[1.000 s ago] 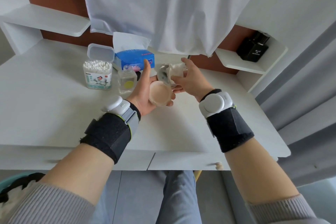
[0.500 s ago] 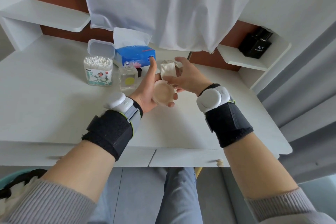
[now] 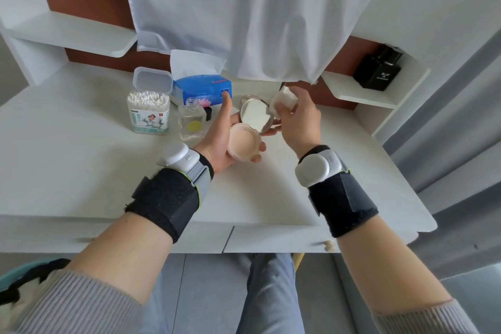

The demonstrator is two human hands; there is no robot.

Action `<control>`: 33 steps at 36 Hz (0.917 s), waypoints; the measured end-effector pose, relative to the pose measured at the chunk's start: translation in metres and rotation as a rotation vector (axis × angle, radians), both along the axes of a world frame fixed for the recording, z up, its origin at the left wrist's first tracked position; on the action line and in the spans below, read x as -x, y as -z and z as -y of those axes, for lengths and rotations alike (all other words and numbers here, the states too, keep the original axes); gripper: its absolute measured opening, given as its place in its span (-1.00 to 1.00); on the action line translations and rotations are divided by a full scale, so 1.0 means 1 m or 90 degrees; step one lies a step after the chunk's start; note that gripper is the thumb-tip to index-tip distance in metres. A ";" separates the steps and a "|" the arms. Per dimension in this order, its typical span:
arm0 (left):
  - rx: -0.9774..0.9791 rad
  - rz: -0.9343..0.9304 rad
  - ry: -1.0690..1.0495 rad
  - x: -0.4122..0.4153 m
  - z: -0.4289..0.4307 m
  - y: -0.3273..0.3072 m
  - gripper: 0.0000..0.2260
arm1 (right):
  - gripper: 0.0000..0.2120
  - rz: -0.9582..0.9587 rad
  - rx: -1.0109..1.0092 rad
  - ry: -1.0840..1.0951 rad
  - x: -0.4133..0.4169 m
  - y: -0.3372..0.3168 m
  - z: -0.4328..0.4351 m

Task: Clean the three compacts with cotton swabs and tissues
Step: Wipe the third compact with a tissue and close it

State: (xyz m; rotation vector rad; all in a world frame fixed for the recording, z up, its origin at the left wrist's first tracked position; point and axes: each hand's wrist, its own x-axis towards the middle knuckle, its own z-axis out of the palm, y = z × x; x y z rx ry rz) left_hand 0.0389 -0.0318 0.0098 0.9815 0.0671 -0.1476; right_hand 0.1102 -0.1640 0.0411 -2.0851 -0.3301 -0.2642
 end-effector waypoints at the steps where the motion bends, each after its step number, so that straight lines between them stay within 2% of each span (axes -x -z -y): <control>1: 0.016 -0.005 -0.003 0.000 0.000 0.001 -0.20 | -0.67 -0.005 -0.054 0.022 0.001 0.002 0.001; 3: 0.049 -0.012 -0.007 -0.001 -0.002 0.001 -0.21 | -0.75 -0.040 -0.153 0.039 -0.001 0.005 0.004; 6: 0.071 -0.020 -0.007 -0.002 -0.004 0.003 -0.22 | -0.82 -0.104 -0.226 0.024 -0.005 0.011 0.007; 12: 0.085 -0.044 -0.056 -0.005 -0.005 0.004 -0.29 | -0.76 -0.278 -0.350 -0.049 -0.009 0.013 -0.003; 18: 0.061 -0.069 -0.070 -0.005 -0.005 0.002 -0.28 | -0.64 -0.269 -0.305 -0.056 -0.006 0.008 -0.022; 23: 0.046 -0.088 -0.100 -0.005 -0.005 0.003 -0.29 | -0.68 -0.257 -0.304 -0.055 -0.005 0.004 -0.025; 28: 0.042 -0.070 -0.085 -0.005 -0.005 0.003 -0.29 | -0.75 -0.162 -0.195 -0.039 -0.001 0.010 -0.027; 33: 0.035 -0.076 -0.093 -0.003 -0.004 0.000 -0.35 | -0.59 -0.122 -0.094 -0.069 0.003 0.016 -0.031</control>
